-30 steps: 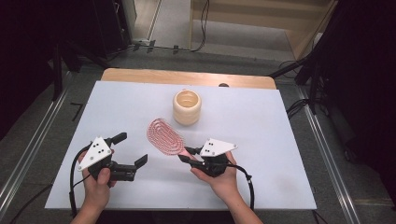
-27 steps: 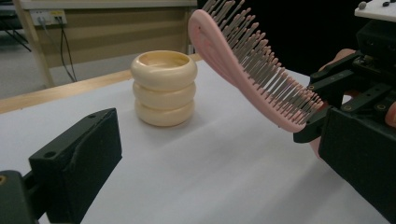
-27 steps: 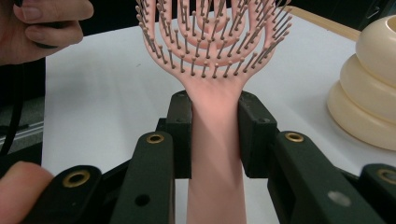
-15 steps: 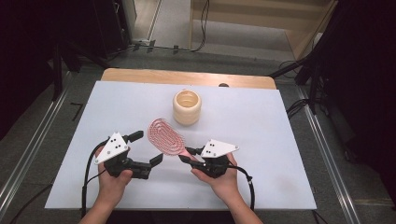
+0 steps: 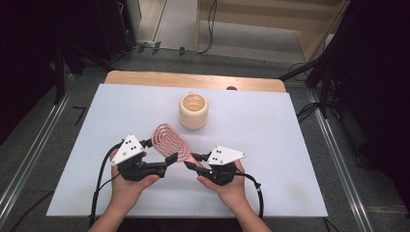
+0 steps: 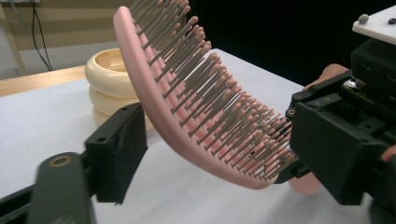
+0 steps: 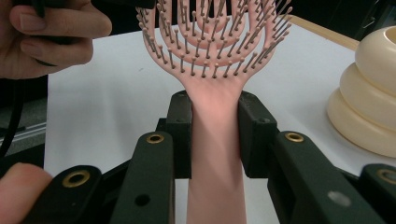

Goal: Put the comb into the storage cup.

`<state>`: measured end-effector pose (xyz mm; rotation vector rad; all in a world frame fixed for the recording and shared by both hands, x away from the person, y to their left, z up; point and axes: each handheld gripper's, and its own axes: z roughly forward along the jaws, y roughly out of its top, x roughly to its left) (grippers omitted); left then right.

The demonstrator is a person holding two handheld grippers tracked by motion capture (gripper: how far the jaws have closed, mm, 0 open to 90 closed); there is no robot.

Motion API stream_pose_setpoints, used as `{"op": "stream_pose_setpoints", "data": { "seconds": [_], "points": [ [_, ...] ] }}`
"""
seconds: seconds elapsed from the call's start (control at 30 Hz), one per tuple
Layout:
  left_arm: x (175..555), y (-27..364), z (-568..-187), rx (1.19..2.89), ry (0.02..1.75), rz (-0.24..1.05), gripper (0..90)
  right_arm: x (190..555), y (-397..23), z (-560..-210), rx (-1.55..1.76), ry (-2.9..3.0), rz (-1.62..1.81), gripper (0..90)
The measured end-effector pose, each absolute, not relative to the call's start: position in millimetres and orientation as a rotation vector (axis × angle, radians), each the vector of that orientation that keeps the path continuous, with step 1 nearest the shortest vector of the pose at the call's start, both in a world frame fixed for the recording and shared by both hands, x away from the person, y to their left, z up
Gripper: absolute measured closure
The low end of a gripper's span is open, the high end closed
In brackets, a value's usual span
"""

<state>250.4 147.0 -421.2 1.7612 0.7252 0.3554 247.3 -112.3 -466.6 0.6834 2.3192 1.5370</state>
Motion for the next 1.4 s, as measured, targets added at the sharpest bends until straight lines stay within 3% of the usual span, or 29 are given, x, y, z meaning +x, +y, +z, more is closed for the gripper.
{"op": "stream_pose_setpoints", "data": {
  "seconds": [0.17, 0.3, 0.73, 0.97, 1.07, 1.17, 1.2, 1.23, 1.27, 1.3, 1.33, 1.4],
  "points": [
    [250.7, 145.3, -418.7, 1.749, 0.739, 0.347, 30.6, 246.3, -110.7, -467.7, 0.679, 2.316, 1.535, 67.2],
    [252.7, 147.1, -418.4, 1.733, 0.753, 0.301, 42.4, 244.5, -109.4, -467.9, 0.676, 2.3, 1.53, 67.2],
    [257.4, 152.4, -417.7, 1.715, 0.772, 0.231, 55.3, 243.7, -106.3, -471.8, 0.666, 2.289, 1.521, 67.2],
    [262.2, 156.2, -417.1, 1.687, 0.747, 0.131, 64.8, 244.5, -103.6, -475.4, 0.659, 2.303, 1.52, 67.3],
    [260.7, 155.0, -416.0, 1.7, 0.727, 0.149, 66.2, 245.3, -103.6, -476.3, 0.664, 2.305, 1.52, 64.0],
    [260.7, 154.9, -416.4, 1.7, 0.723, 0.162, 66.5, 247.6, -105.8, -474.8, 0.686, 2.299, 1.573, 50.8],
    [261.5, 155.8, -416.6, 1.696, 0.72, 0.155, 66.6, 248.5, -107.7, -473.3, 0.699, 2.292, 1.602, 39.8],
    [261.8, 155.9, -416.6, 1.692, 0.719, 0.155, 66.6, 248.5, -107.7, -473.3, 0.699, 2.292, 1.602, 39.8],
    [261.8, 155.6, -416.3, 1.697, 0.718, 0.161, 66.6, 248.8, -108.5, -472.5, 0.712, 2.289, 1.612, 34.1],
    [261.9, 154.7, -416.2, 1.697, 0.713, 0.165, 66.6, 249.8, -110.2, -471.7, 0.745, 2.268, 1.63, 16.1],
    [262.0, 154.2, -416.0, 1.702, 0.711, 0.169, 66.6, 249.8, -110.2, -471.7, 0.745, 2.268, 1.63, 16.1],
    [262.8, 152.7, -416.0, 1.704, 0.699, 0.167, 66.7, 250.7, -111.3, -471.1, 0.775, 2.263, 1.637, 0.2]
  ]
}}
